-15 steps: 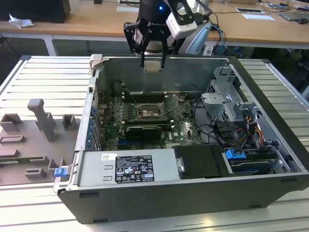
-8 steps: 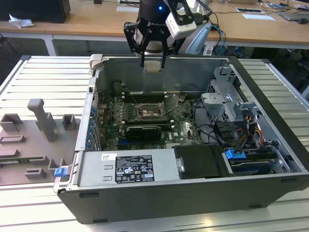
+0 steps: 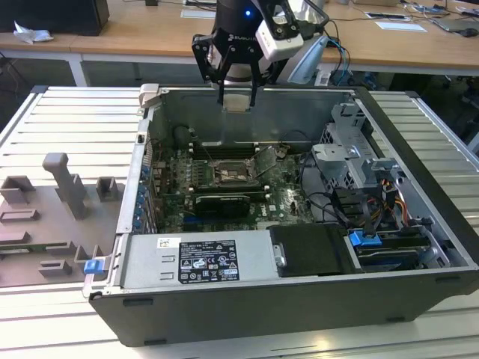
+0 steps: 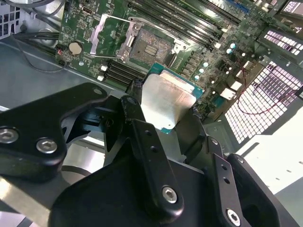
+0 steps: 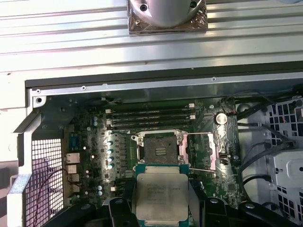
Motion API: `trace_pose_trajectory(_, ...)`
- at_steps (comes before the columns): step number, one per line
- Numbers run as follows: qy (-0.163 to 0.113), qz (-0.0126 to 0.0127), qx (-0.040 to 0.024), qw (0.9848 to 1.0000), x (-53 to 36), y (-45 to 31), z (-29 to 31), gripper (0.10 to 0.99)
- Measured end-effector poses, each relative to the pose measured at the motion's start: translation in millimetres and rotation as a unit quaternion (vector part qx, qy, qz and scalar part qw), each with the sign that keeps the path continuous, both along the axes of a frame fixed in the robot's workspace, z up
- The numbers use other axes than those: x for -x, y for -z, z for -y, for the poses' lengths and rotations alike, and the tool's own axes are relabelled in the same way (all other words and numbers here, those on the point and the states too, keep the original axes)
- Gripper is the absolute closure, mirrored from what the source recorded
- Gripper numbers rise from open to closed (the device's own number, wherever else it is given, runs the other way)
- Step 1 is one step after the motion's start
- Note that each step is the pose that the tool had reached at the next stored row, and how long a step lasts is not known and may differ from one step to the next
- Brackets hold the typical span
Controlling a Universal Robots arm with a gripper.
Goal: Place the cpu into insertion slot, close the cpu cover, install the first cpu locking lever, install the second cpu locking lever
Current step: 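Place the cpu into insertion slot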
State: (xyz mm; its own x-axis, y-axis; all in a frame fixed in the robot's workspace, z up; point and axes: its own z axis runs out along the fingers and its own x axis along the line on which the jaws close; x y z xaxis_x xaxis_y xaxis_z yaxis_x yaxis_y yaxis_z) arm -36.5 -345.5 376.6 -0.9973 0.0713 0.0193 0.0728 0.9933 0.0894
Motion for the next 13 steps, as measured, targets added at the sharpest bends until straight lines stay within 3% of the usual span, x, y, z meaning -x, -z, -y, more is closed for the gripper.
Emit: trace_pose_trajectory(13, 0.004, 0.0000, 0.0000, 1.0000, -0.1, 1.7, 0.0, 0.553)
